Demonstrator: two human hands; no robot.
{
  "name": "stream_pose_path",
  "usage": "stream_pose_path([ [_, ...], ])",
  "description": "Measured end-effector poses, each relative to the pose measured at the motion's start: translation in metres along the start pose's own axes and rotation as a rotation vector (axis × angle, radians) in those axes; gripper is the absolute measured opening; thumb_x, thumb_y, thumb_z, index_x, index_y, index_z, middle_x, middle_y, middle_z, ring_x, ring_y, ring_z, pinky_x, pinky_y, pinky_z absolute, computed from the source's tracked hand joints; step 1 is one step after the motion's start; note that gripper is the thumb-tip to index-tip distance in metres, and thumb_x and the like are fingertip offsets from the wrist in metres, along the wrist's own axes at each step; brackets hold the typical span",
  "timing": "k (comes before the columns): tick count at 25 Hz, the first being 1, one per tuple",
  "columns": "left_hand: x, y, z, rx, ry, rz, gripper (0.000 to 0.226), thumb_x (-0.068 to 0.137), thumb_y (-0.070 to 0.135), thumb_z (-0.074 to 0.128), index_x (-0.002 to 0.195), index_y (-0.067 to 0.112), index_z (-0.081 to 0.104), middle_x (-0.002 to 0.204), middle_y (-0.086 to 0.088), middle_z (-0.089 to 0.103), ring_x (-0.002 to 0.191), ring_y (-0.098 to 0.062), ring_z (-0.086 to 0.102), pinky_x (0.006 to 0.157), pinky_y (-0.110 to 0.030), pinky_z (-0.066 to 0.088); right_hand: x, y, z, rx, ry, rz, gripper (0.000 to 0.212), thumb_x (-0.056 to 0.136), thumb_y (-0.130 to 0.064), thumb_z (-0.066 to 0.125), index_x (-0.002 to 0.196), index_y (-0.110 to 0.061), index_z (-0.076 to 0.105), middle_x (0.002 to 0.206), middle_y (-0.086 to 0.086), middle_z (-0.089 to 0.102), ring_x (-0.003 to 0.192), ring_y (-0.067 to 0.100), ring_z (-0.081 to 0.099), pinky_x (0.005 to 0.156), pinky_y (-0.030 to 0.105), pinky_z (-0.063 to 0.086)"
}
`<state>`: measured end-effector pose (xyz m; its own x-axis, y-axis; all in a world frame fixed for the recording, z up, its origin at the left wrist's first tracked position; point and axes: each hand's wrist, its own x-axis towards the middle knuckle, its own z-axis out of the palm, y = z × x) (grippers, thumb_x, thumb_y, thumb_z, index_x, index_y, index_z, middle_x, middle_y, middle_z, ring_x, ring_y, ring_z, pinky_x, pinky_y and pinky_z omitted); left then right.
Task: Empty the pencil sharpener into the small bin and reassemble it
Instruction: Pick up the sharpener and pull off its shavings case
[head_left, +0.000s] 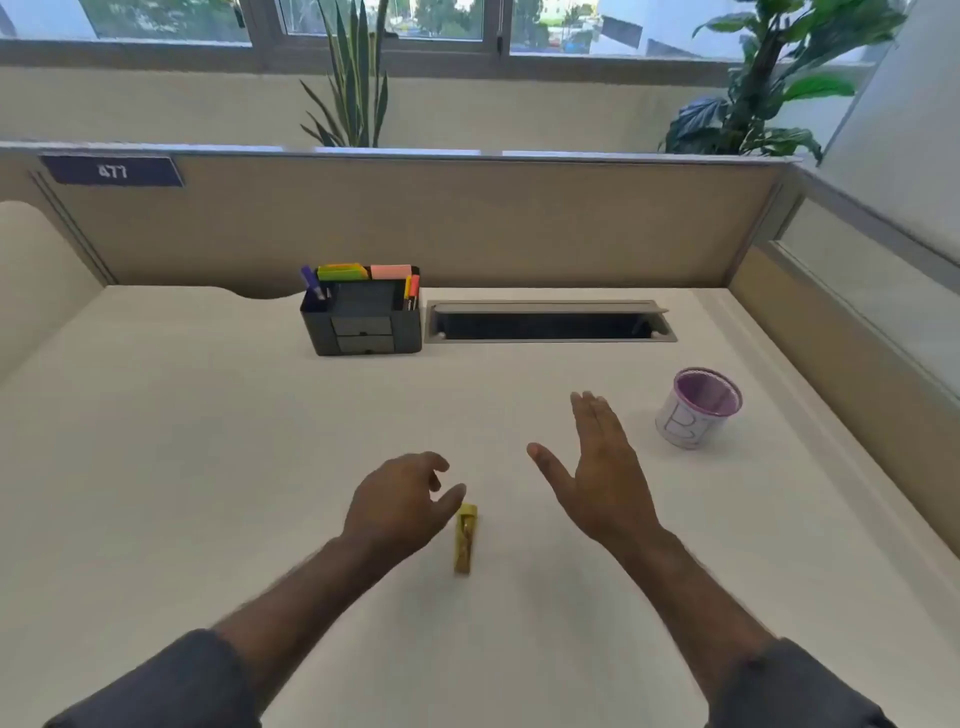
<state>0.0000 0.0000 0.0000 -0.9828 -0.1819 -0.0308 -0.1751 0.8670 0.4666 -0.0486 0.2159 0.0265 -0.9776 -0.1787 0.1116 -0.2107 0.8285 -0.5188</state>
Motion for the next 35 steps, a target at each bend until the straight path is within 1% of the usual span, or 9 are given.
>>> stream_pose_path([
  [4, -0.020, 0.003, 0.042, -0.186, -0.097, -0.243, 0.054, 0.078, 0.061, 0.062, 0.119, 0.026, 0.055, 0.085, 0.010, 0.070, 0.086, -0.012, 0.065, 0.070, -0.032, 0.050, -0.014, 0.009, 0.024, 0.128, -0.041, 0.032, 0.059, 0.091, -0.047, 0.057, 0.139, -0.013, 0.049, 0.143, 0.005, 0.052, 0.136, 0.020, 0.042, 0.106, 0.028, 0.035],
  [7, -0.025, -0.001, 0.064, -0.185, -0.132, -0.320, 0.064, 0.072, 0.065, 0.064, 0.119, 0.024, 0.051, 0.094, 0.003, 0.072, 0.092, -0.016, 0.066, 0.068, -0.032, 0.046, -0.021, 0.013, 0.042, 0.229, -0.067, 0.072, 0.043, 0.091, -0.037, 0.062, 0.127, -0.013, 0.059, 0.128, 0.003, 0.063, 0.119, 0.020, 0.055, 0.097, 0.027, 0.042],
  [14, -0.021, -0.006, 0.068, -0.305, -0.109, -0.294, 0.022, 0.079, 0.032, 0.066, 0.096, 0.019, 0.074, 0.081, 0.005, 0.071, 0.075, -0.014, 0.066, 0.069, -0.031, 0.055, -0.027, 0.007, 0.058, 0.483, -0.202, 0.255, 0.029, 0.087, -0.031, 0.068, 0.112, -0.015, 0.068, 0.089, -0.004, 0.068, 0.073, 0.007, 0.060, 0.067, 0.017, 0.044],
  [18, -0.027, 0.007, 0.056, -0.527, -0.037, -0.191, 0.007, 0.080, 0.036, 0.075, 0.085, 0.033, 0.072, 0.079, 0.010, 0.072, 0.064, -0.007, 0.065, 0.065, -0.026, 0.055, -0.026, -0.002, 0.059, 0.706, -0.308, 0.307, 0.026, 0.086, -0.031, 0.071, 0.108, -0.017, 0.071, 0.085, 0.000, 0.073, 0.083, 0.017, 0.069, 0.072, 0.031, 0.056],
  [21, -0.032, 0.021, 0.045, -0.651, -0.013, -0.152, 0.010, 0.079, 0.034, 0.077, 0.088, 0.031, 0.073, 0.080, 0.010, 0.076, 0.061, -0.009, 0.068, 0.065, -0.028, 0.059, -0.027, -0.011, 0.058, 0.810, -0.358, 0.267, 0.014, 0.088, -0.022, 0.068, 0.100, -0.018, 0.074, 0.093, 0.001, 0.077, 0.089, 0.015, 0.072, 0.071, 0.022, 0.052],
  [25, -0.034, 0.028, 0.027, -0.659, -0.086, -0.119, 0.025, 0.075, 0.037, 0.080, 0.096, 0.027, 0.072, 0.086, 0.009, 0.076, 0.067, -0.010, 0.072, 0.067, -0.030, 0.060, -0.029, -0.014, 0.047, 0.941, -0.371, 0.249, 0.016, 0.093, -0.014, 0.062, 0.103, -0.015, 0.073, 0.098, 0.002, 0.078, 0.093, 0.010, 0.072, 0.079, 0.022, 0.055],
  [29, -0.023, 0.024, 0.000, -0.748, -0.066, -0.086, 0.036, 0.076, 0.038, 0.080, 0.110, 0.030, 0.068, 0.096, 0.004, 0.073, 0.072, -0.015, 0.069, 0.070, -0.031, 0.058, -0.028, -0.014, 0.036, 1.003, -0.413, 0.205, 0.018, 0.097, -0.017, 0.055, 0.107, -0.018, 0.071, 0.082, 0.000, 0.065, 0.070, 0.011, 0.059, 0.065, 0.026, 0.051],
  [31, -0.017, 0.029, -0.008, -0.827, -0.131, -0.052, 0.035, 0.083, 0.034, 0.076, 0.117, 0.032, 0.068, 0.103, 0.003, 0.070, 0.075, -0.015, 0.066, 0.075, -0.034, 0.057, -0.029, -0.017, 0.034, 1.028, -0.459, 0.183, 0.021, 0.100, -0.021, 0.050, 0.104, -0.012, 0.069, 0.076, 0.001, 0.056, 0.062, 0.011, 0.047, 0.059, 0.025, 0.041],
  [35, -0.016, 0.040, -0.014, -0.866, -0.192, -0.045, 0.022, 0.089, 0.030, 0.069, 0.110, 0.026, 0.073, 0.108, 0.004, 0.067, 0.071, -0.008, 0.064, 0.074, -0.030, 0.056, -0.030, -0.021, 0.031, 1.037, -0.478, 0.159, 0.037, 0.102, -0.034, 0.045, 0.098, -0.002, 0.062, 0.077, 0.010, 0.050, 0.060, 0.014, 0.040, 0.054, 0.021, 0.035],
])
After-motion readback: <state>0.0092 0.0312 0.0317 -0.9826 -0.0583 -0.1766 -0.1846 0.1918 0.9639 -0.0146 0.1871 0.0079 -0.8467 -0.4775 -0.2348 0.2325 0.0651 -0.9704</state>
